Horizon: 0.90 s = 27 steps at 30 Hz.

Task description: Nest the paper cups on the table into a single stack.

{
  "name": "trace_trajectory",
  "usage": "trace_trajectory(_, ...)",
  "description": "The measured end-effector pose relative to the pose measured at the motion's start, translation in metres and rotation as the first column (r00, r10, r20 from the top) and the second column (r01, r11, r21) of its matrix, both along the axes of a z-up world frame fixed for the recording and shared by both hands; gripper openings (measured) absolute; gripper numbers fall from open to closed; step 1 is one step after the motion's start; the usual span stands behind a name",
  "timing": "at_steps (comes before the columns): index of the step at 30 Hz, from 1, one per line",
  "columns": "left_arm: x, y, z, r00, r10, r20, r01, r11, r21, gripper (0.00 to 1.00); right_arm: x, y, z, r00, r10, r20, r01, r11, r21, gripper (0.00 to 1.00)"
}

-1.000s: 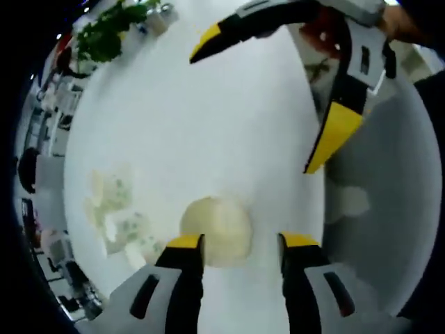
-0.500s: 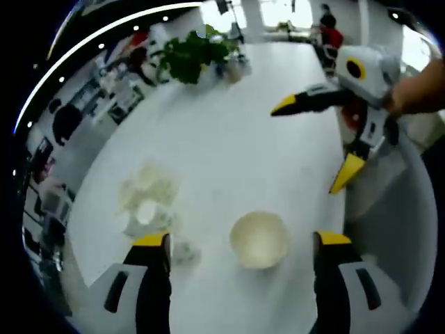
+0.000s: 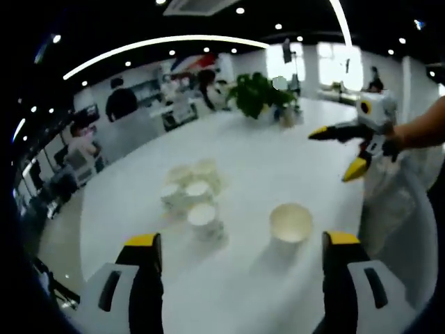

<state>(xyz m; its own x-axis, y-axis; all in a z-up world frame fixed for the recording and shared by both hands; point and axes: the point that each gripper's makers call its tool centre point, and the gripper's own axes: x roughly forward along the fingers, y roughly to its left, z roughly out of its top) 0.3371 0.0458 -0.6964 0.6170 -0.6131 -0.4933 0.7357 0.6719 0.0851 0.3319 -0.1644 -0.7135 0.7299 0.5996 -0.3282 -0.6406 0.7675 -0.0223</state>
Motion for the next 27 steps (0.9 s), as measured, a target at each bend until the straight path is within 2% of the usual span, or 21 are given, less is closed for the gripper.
trace_trajectory(3, -0.003, 0.010, 0.002, 0.999, 0.018, 0.033, -0.018, 1.000, -0.018, 0.98, 0.004, 0.000, 0.004, 1.000, 0.003, 0.005, -0.003, 1.000, 0.003, 0.95)
trace_trajectory(6, -0.004, 0.013, 0.011, 0.997, 0.015, 0.081, -0.010, 0.998, -0.067, 0.99, 0.008, -0.001, 0.007, 1.000, -0.001, 0.010, 0.001, 1.000, 0.010, 0.96)
trace_trajectory(10, -0.001, 0.018, 0.017, 0.996, 0.047, 0.073, -0.037, 0.990, -0.135, 0.99, 0.010, -0.002, 0.007, 1.000, -0.005, 0.012, 0.005, 1.000, 0.016, 0.98)
trace_trajectory(16, 0.001, 0.028, 0.012, 0.995, 0.082, 0.057, -0.070, 0.981, -0.180, 0.99, 0.015, -0.007, 0.010, 0.999, -0.025, 0.026, 0.024, 0.999, 0.034, 1.00)
trace_trajectory(18, 0.003, 0.030, 0.010, 0.994, 0.100, 0.047, -0.087, 0.970, -0.229, 0.99, 0.016, -0.010, 0.008, 0.999, -0.031, 0.023, 0.030, 0.999, 0.039, 1.00)
trace_trajectory(21, 0.003, 0.035, 0.002, 0.993, 0.118, 0.021, -0.111, 0.968, -0.224, 0.99, 0.017, -0.013, 0.004, 0.999, -0.041, 0.015, 0.040, 0.998, 0.040, 1.00)
trace_trajectory(27, 0.004, 0.036, 0.000, 0.992, 0.125, 0.035, -0.113, 0.967, -0.229, 0.99, 0.016, -0.017, 0.001, 0.998, -0.054, 0.012, 0.054, 0.998, 0.045, 1.00)
